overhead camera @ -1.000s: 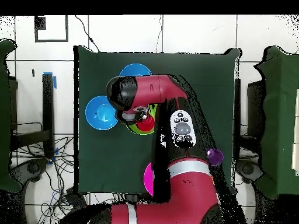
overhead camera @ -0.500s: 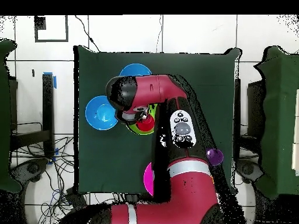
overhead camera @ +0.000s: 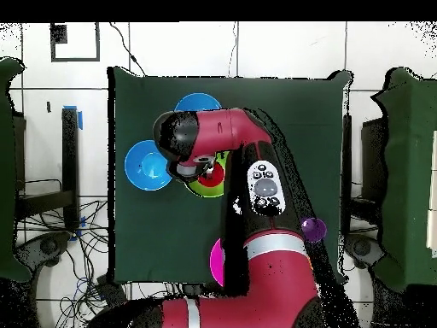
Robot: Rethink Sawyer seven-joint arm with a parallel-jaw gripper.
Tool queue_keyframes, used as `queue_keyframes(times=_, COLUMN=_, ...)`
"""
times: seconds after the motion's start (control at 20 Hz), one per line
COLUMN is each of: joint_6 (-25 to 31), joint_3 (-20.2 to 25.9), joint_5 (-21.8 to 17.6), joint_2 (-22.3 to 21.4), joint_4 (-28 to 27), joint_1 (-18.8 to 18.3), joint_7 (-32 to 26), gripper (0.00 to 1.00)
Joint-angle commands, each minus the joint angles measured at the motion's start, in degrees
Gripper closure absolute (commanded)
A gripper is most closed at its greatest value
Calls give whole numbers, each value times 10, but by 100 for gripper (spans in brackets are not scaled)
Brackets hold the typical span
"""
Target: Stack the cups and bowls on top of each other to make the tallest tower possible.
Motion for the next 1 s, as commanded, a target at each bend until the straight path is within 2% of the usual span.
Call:
queue_keyframes(times=0.05, joint_6=-30, joint_3=56, joint_5=-31, joint_2=16, joint_4=-7, joint_1=-4, joint_7=-99, gripper=0)
queue_keyframes(times=0.5, joint_6=-31, joint_3=56, joint_5=-30, joint_2=25, joint_4=-22, joint_1=-5, joint_7=-85, gripper=0)
queue_keyframes(times=1.0, joint_6=-23, joint_3=31, joint_5=-51, joint_2=-19, joint_4=-6, joint_1=17, joint_7=-64, gripper=0)
